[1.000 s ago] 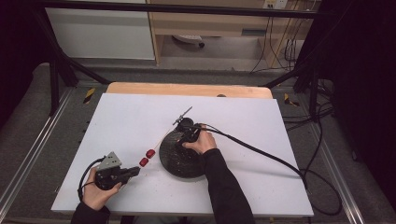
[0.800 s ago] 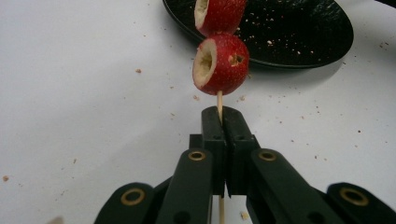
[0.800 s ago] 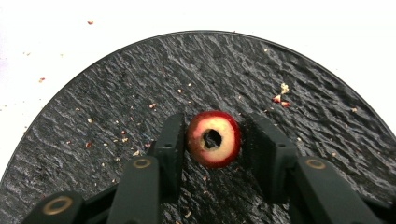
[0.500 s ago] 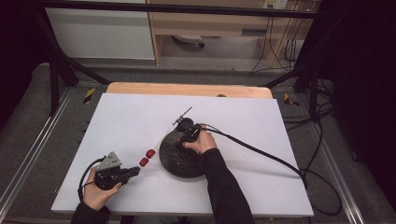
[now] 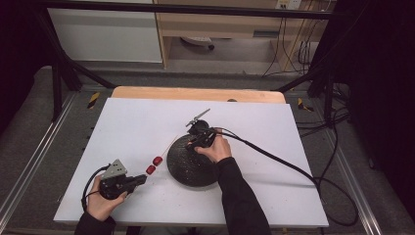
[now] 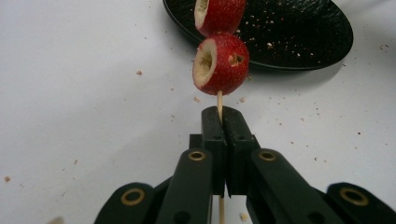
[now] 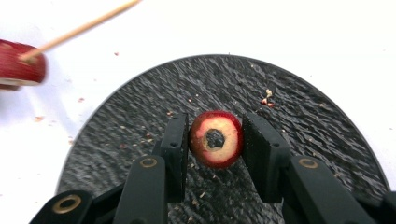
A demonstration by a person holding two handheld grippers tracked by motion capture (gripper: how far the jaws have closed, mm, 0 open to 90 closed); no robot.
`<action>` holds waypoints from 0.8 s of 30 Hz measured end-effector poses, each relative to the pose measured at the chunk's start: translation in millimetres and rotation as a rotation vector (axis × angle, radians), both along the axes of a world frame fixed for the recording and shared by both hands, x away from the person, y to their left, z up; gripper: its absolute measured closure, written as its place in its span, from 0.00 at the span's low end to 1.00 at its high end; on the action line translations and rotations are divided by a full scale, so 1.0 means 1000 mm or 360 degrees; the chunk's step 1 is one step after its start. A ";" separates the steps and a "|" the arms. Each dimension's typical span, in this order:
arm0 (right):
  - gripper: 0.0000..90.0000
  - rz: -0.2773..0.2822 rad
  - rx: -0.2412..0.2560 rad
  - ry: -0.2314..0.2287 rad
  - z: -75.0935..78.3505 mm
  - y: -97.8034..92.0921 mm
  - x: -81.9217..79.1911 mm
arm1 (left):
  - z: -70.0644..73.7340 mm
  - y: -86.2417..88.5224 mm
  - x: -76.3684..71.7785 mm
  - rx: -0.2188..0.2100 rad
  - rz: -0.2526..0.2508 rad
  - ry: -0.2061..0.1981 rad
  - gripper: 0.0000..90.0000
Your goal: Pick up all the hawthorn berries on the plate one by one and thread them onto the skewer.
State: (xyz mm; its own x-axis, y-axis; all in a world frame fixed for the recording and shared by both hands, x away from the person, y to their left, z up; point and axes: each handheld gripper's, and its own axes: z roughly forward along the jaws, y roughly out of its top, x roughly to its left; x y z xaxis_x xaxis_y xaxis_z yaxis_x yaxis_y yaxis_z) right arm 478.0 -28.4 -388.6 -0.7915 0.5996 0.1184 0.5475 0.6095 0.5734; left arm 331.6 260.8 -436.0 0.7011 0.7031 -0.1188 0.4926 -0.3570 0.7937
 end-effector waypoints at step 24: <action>0.70 -0.0332 0.0746 -0.0111 -0.006 -0.063 -0.054 | 0.000 -0.009 -0.005 -0.0007 -0.0004 -0.0013 0.98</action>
